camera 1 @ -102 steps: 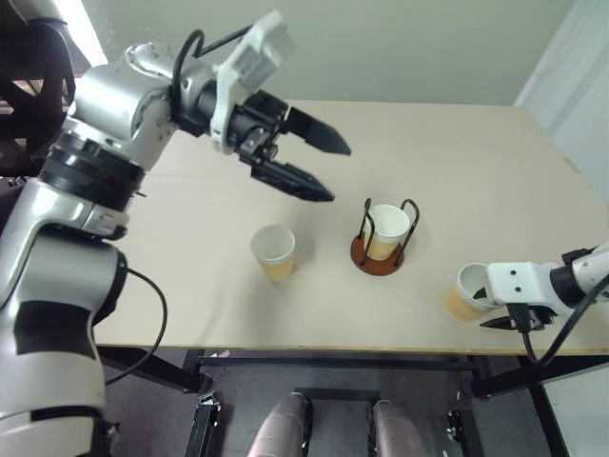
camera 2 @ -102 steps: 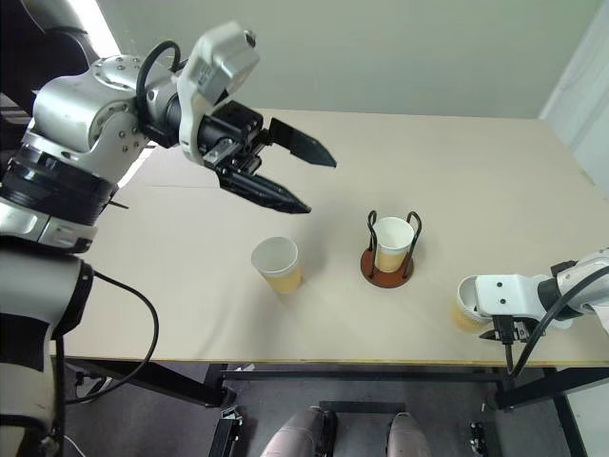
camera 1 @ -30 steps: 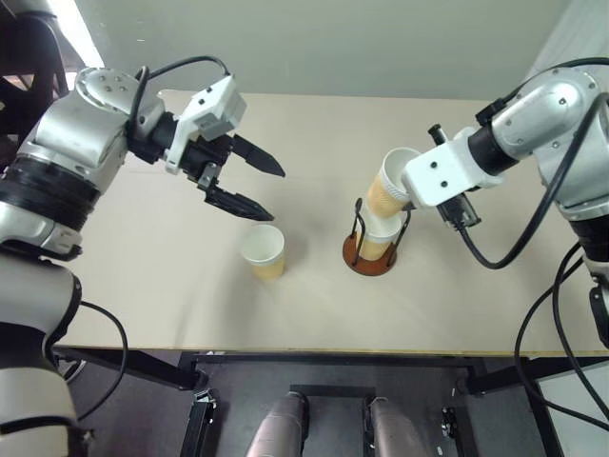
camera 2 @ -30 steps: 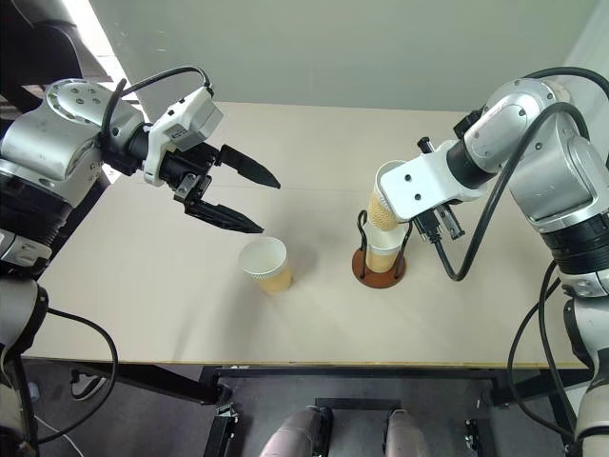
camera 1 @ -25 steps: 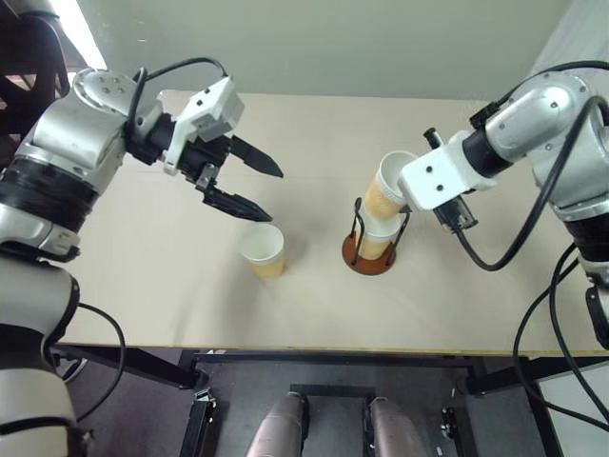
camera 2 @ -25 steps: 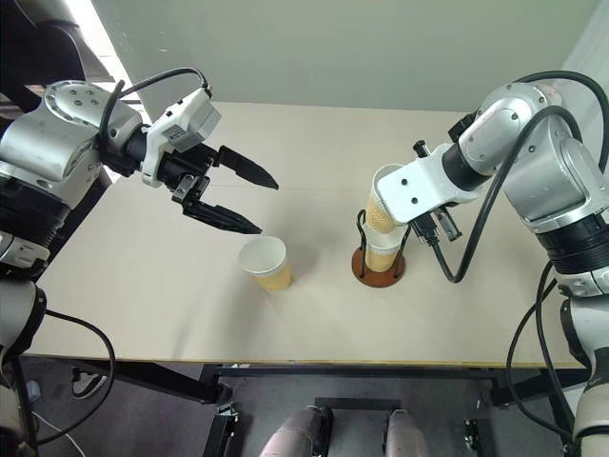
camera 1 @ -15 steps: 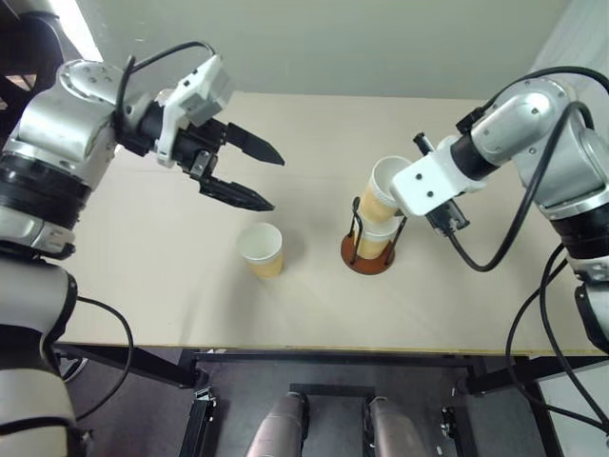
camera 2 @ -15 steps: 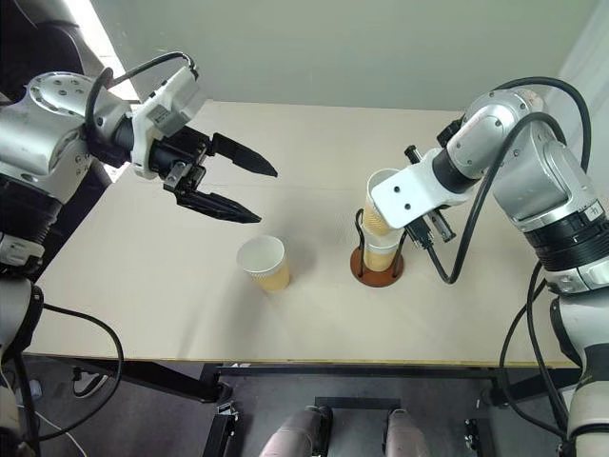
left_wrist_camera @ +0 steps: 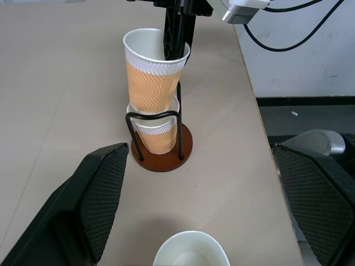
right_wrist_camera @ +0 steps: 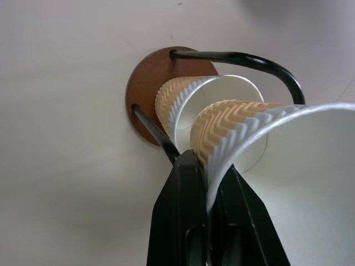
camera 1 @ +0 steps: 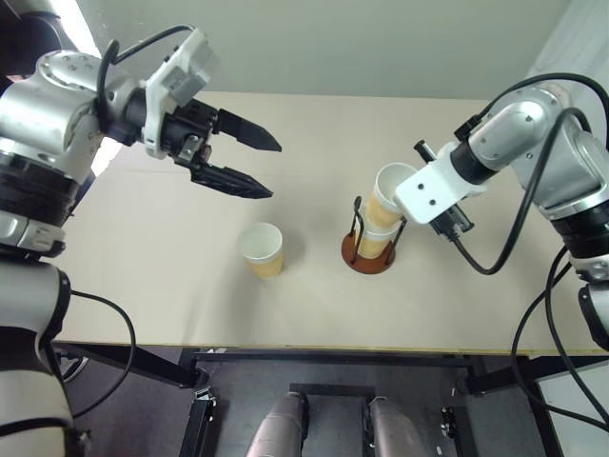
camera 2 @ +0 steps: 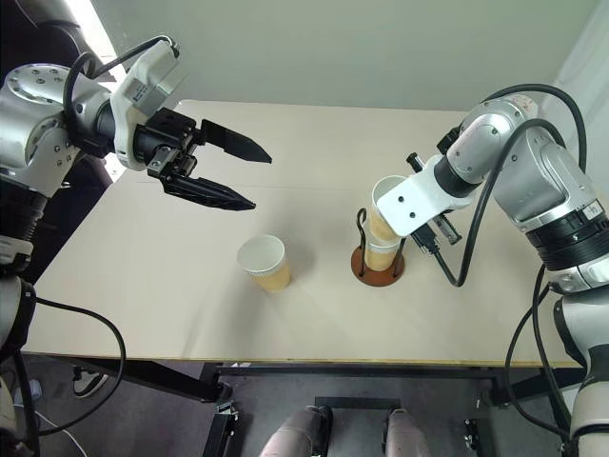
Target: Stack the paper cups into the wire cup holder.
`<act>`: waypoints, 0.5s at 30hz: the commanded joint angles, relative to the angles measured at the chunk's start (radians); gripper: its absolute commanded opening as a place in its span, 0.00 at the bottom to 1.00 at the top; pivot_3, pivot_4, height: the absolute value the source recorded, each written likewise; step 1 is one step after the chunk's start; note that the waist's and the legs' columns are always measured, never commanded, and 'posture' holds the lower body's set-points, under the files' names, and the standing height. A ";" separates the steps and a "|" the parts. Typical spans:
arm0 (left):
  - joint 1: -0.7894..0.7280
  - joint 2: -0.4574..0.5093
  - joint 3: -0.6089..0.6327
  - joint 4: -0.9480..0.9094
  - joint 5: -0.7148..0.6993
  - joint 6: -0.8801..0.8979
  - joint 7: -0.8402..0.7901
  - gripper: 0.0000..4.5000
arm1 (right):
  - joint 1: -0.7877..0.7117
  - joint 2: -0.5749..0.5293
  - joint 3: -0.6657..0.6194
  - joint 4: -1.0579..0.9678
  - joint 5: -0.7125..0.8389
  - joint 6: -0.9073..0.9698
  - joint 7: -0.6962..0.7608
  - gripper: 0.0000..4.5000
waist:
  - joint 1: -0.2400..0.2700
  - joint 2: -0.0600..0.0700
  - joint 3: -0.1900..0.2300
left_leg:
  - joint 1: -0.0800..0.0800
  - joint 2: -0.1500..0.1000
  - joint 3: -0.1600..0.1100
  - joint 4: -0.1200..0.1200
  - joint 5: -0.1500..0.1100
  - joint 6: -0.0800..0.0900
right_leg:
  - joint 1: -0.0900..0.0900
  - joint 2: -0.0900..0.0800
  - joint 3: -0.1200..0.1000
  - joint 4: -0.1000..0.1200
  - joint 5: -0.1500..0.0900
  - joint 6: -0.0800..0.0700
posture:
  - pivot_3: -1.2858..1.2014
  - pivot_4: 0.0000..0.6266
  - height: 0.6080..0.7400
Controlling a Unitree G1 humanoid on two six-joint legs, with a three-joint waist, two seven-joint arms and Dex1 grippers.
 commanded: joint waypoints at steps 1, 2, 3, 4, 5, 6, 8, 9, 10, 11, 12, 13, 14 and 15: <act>-0.023 0.012 0.046 -0.025 0.001 0.005 -0.029 1.00 | -0.029 -0.015 0.013 -0.025 0.011 -0.025 0.004 0.01 | 0.000 0.000 0.000 | 0.000 0.000 0.000 0.000 0.000 0.000 | 0.000 0.000 0.000 0.000 0.000 0.000 | 0.52 0.24 1.00; -0.021 0.013 0.046 -0.026 0.002 0.005 -0.029 1.00 | -0.027 -0.014 0.015 -0.026 0.009 -0.030 0.004 0.01 | -0.001 0.000 0.000 | 0.000 0.000 0.000 0.000 0.000 0.000 | 0.000 0.000 0.000 0.000 0.000 0.000 | 0.52 0.24 1.00; -0.020 0.014 0.046 -0.027 0.005 0.004 -0.029 1.00 | -0.025 -0.012 0.016 -0.026 0.006 -0.034 0.004 0.01 | 0.000 0.000 0.000 | 0.000 0.000 0.000 -0.001 0.001 0.000 | 0.000 0.000 0.000 0.000 0.000 0.000 | 0.52 0.24 1.00; -0.019 0.014 0.046 -0.028 0.006 0.004 -0.029 1.00 | -0.024 -0.011 0.018 -0.026 0.005 -0.038 0.004 0.01 | -0.001 0.000 0.000 | 0.000 0.000 0.000 -0.001 0.001 0.000 | 0.000 0.000 0.000 0.000 0.000 -0.001 | 0.52 0.24 1.00; -0.019 0.015 0.045 -0.029 0.007 0.002 -0.029 1.00 | -0.024 -0.009 0.023 -0.027 0.006 -0.041 0.004 0.01 | -0.001 0.000 0.000 | 0.000 0.000 0.000 -0.001 0.001 0.000 | 0.000 0.000 0.000 0.000 0.000 -0.001 | 0.52 0.24 1.00; -0.019 0.015 0.045 -0.029 0.008 0.002 -0.029 1.00 | -0.025 -0.008 0.025 -0.028 0.007 -0.043 0.004 0.01 | 0.000 0.000 0.000 | 0.000 0.001 0.000 -0.001 0.001 0.000 | -0.001 0.000 0.000 0.000 0.001 -0.001 | 0.52 0.24 1.00; -0.018 0.016 0.045 -0.030 0.011 0.000 -0.029 1.00 | -0.026 -0.003 0.030 -0.031 0.006 -0.047 0.004 0.01 | -0.001 0.000 0.000 | 0.000 0.001 0.000 -0.002 0.002 0.000 | -0.001 0.000 0.000 0.000 0.001 -0.001 | 0.52 0.24 1.00; -0.017 0.016 0.045 -0.030 0.011 0.000 -0.029 1.00 | -0.026 0.000 0.032 -0.032 0.005 -0.048 0.004 0.01 | 0.000 0.000 0.000 | 0.000 0.001 0.000 -0.003 0.002 0.000 | -0.001 0.000 0.000 0.000 0.001 -0.001 | 0.52 0.24 1.00; -0.016 0.016 0.045 -0.031 0.012 0.000 -0.029 1.00 | -0.026 0.003 0.033 -0.032 0.003 -0.049 0.004 0.01 | -0.001 0.000 0.000 | 0.000 0.001 -0.001 -0.003 0.003 0.000 | -0.001 -0.001 0.000 0.000 0.001 -0.002 | 0.52 0.24 1.00; -0.016 0.016 0.044 -0.030 0.014 -0.002 -0.029 1.00 | -0.024 0.015 0.030 -0.030 -0.009 -0.052 0.004 0.01 | -0.001 0.000 0.000 | 0.000 0.000 0.000 -0.005 0.004 0.000 | -0.001 0.000 0.000 0.000 0.001 -0.002 | 0.52 0.24 1.00; -0.016 0.015 0.044 -0.030 0.015 -0.002 -0.029 1.00 | -0.023 0.023 0.027 -0.029 -0.017 -0.053 0.004 0.01 | 0.000 0.000 0.000 | 0.000 0.001 0.000 -0.005 0.004 0.000 | -0.001 -0.001 0.000 -0.001 0.001 -0.002 | 0.52 0.24 1.00; -0.015 0.014 0.044 -0.030 0.016 -0.003 -0.029 1.00 | -0.023 0.030 0.029 -0.029 -0.023 -0.052 0.004 0.05 | -0.001 0.000 0.000 | 0.001 0.001 0.000 -0.006 0.004 0.000 | -0.002 -0.001 0.000 -0.001 0.001 -0.002 | 0.52 0.24 1.00; -0.015 0.014 0.043 -0.030 0.017 -0.004 -0.029 1.00 | -0.023 0.033 0.030 -0.028 -0.027 -0.051 0.004 0.10 | -0.001 0.000 0.000 | 0.001 0.001 0.000 -0.007 0.005 0.000 | -0.002 0.000 0.000 0.000 0.002 -0.002 | 0.52 0.24 1.00; -0.014 0.012 0.042 -0.029 0.018 -0.005 -0.029 1.00 | -0.023 0.037 0.031 -0.031 -0.023 -0.044 0.004 0.14 | -0.001 0.000 0.000 | 0.001 0.001 0.000 -0.007 0.005 0.000 | -0.002 0.000 0.000 0.000 0.002 -0.003 | 0.52 0.24 1.00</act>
